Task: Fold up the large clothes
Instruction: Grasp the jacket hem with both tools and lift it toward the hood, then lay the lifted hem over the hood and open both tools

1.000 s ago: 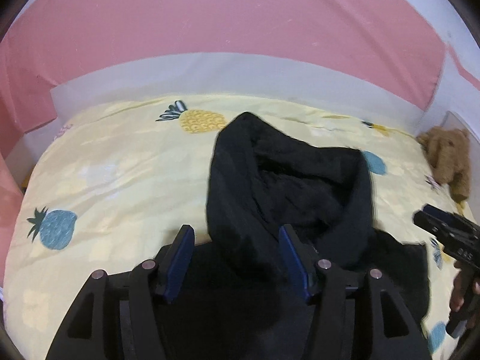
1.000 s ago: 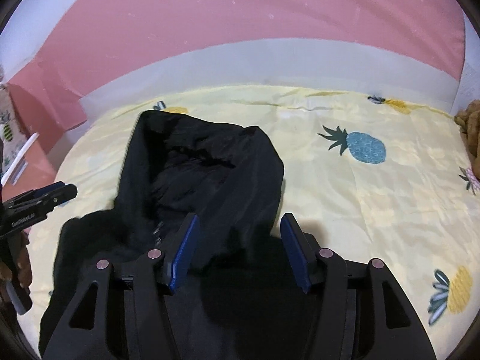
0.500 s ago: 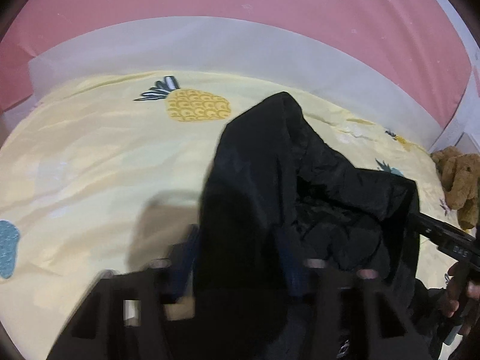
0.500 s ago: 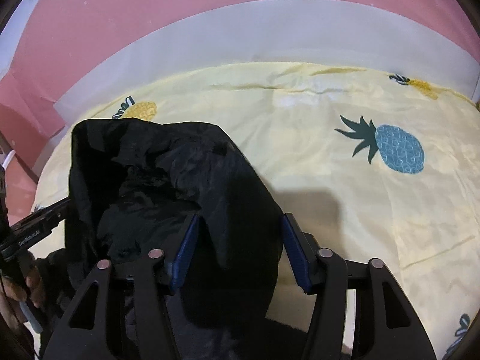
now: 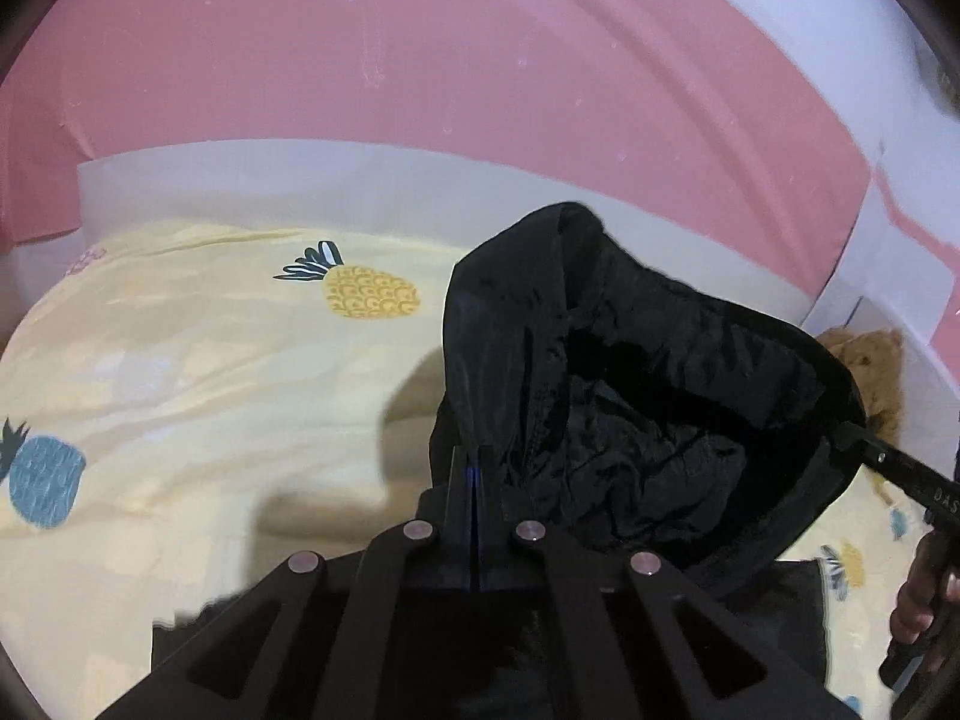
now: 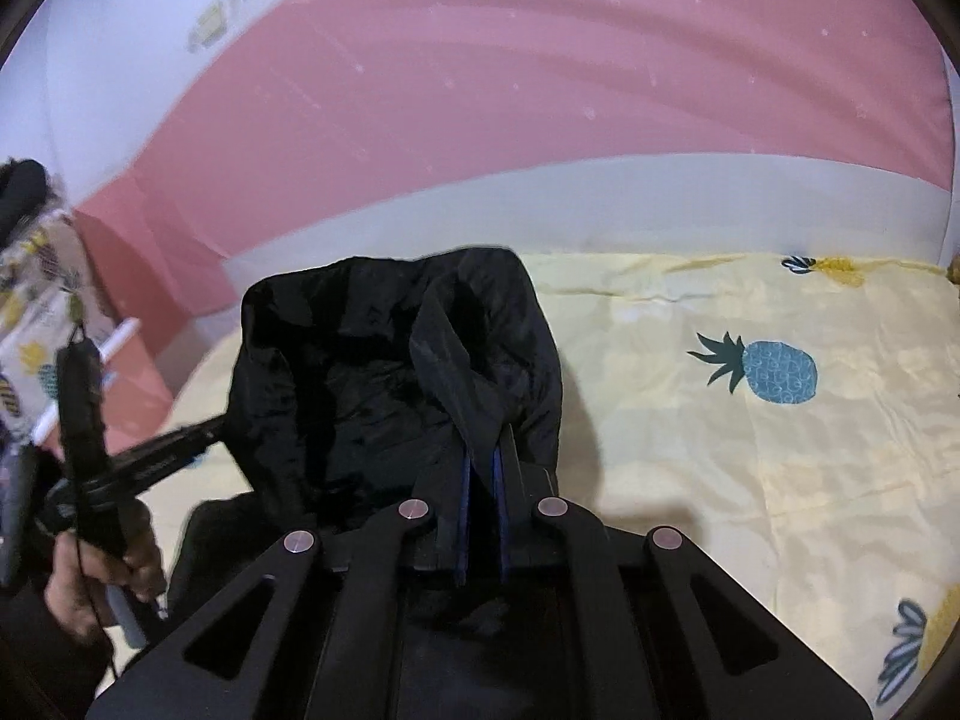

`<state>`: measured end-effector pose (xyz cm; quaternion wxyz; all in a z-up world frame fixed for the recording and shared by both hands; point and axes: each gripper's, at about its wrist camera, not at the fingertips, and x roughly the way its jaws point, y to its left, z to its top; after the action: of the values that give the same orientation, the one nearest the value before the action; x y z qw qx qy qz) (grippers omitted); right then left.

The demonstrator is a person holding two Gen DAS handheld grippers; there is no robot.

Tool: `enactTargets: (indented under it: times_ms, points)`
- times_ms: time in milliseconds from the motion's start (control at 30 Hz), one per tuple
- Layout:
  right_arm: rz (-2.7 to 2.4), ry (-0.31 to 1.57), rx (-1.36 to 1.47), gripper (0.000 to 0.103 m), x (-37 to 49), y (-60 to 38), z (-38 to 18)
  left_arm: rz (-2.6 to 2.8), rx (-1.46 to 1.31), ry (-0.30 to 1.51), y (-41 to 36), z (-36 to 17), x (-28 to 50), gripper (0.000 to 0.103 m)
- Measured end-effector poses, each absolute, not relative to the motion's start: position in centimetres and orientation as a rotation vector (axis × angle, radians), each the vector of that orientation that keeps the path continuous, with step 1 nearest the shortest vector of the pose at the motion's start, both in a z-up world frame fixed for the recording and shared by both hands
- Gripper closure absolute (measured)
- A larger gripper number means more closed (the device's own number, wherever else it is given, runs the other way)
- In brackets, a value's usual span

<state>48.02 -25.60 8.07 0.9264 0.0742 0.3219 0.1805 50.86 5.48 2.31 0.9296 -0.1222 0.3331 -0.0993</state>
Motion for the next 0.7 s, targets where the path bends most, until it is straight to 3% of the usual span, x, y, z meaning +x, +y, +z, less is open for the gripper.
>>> enactTargets:
  times_ms: [267, 700]
  points:
    - [0.407, 0.629, 0.170, 0.097, 39.3, -25.3, 7.5, -0.232, -0.287, 0.647, 6.8, 2.5, 41.9, 0.103]
    - [0.337, 0.830, 0.187, 0.097, 34.9, -27.5, 0.1, -0.154, -0.334, 0.743, 10.0, -0.9, 34.0, 0.102]
